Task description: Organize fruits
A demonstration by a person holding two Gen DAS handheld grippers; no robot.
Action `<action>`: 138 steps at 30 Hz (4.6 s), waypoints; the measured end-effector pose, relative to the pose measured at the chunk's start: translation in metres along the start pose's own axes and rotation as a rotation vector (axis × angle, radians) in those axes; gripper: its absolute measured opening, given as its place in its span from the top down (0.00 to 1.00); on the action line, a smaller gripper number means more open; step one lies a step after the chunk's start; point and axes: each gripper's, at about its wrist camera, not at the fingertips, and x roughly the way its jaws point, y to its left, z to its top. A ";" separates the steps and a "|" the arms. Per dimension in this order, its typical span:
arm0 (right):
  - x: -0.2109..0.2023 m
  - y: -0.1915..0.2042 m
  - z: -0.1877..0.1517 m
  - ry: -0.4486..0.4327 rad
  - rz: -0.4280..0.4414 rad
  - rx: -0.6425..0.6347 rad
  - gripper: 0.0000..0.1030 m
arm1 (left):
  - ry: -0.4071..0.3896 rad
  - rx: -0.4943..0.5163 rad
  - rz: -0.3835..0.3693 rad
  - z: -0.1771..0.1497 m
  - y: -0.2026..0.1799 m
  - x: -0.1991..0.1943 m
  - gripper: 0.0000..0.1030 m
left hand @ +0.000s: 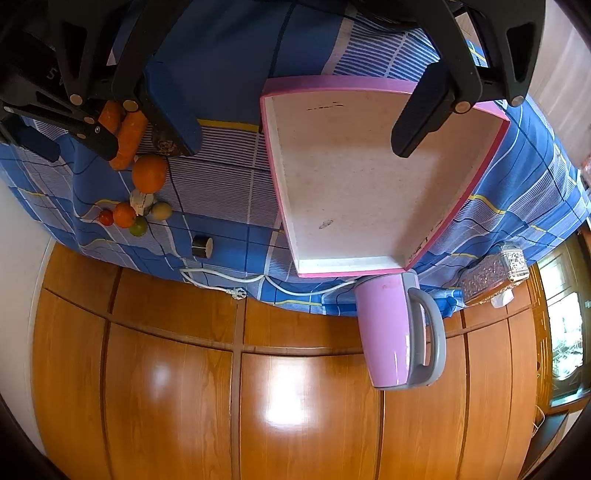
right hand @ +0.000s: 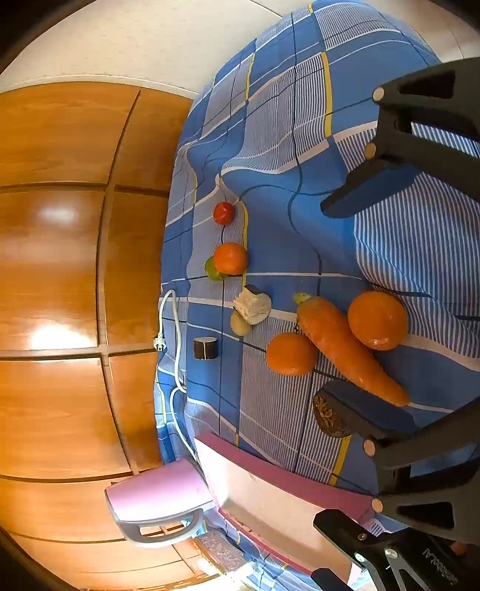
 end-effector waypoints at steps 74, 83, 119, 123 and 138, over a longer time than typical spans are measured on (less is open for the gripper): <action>0.005 -0.016 0.000 0.199 0.238 -0.036 0.60 | 0.050 0.013 -0.184 -0.002 -0.004 0.002 0.00; 0.025 -0.014 -0.004 0.282 0.168 -0.033 0.66 | 0.003 0.090 -0.203 -0.004 -0.015 -0.008 0.20; 0.037 -0.025 -0.001 0.279 0.104 0.077 0.66 | 0.215 0.259 -0.356 0.005 -0.079 0.068 0.49; 0.037 -0.024 -0.001 0.279 0.099 0.068 0.66 | 0.205 0.281 -0.368 0.000 -0.084 0.066 0.63; 0.039 -0.022 -0.001 0.284 0.098 0.058 0.64 | 0.174 0.262 -0.355 -0.005 -0.075 0.052 0.63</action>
